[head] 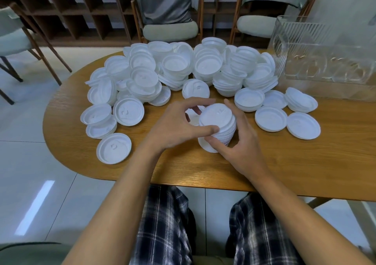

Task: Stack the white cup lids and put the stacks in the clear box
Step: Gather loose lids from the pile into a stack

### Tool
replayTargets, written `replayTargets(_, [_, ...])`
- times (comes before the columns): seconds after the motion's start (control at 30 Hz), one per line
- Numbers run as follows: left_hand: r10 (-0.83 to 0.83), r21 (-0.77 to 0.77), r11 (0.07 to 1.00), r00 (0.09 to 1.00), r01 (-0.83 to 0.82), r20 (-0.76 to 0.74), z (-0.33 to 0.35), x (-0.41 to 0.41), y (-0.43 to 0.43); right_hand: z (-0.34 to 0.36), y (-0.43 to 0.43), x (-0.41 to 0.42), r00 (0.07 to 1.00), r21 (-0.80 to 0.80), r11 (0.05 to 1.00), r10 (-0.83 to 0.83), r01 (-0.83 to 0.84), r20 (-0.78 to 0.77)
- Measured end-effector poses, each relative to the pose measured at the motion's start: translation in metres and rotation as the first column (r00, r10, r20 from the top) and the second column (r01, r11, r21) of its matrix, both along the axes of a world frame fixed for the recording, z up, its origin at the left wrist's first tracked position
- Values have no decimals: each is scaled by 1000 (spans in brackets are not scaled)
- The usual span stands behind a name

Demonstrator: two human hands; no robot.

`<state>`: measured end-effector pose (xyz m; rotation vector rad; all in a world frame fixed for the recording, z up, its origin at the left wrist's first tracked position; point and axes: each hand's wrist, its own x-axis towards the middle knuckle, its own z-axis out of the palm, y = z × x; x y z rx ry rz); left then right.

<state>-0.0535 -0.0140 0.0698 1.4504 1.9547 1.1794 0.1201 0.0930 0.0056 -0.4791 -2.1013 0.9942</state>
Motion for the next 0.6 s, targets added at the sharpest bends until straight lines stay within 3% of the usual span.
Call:
replayTargets(0.13, [145, 63, 988, 983, -138, -115, -5, 16, 7, -2, 2, 1, 1000, -25, 1000, -2, 1, -6])
replayTargets(0.37, [268, 133, 961, 933, -242, -242, -12, 32, 12, -3, 2, 1, 1000, -29, 1000, -2, 1, -15])
replayTargets(0.6, [267, 103, 962, 954, -254, -140, -15, 35, 15, -5, 3, 1, 1000, -18, 1000, -19, 19, -9])
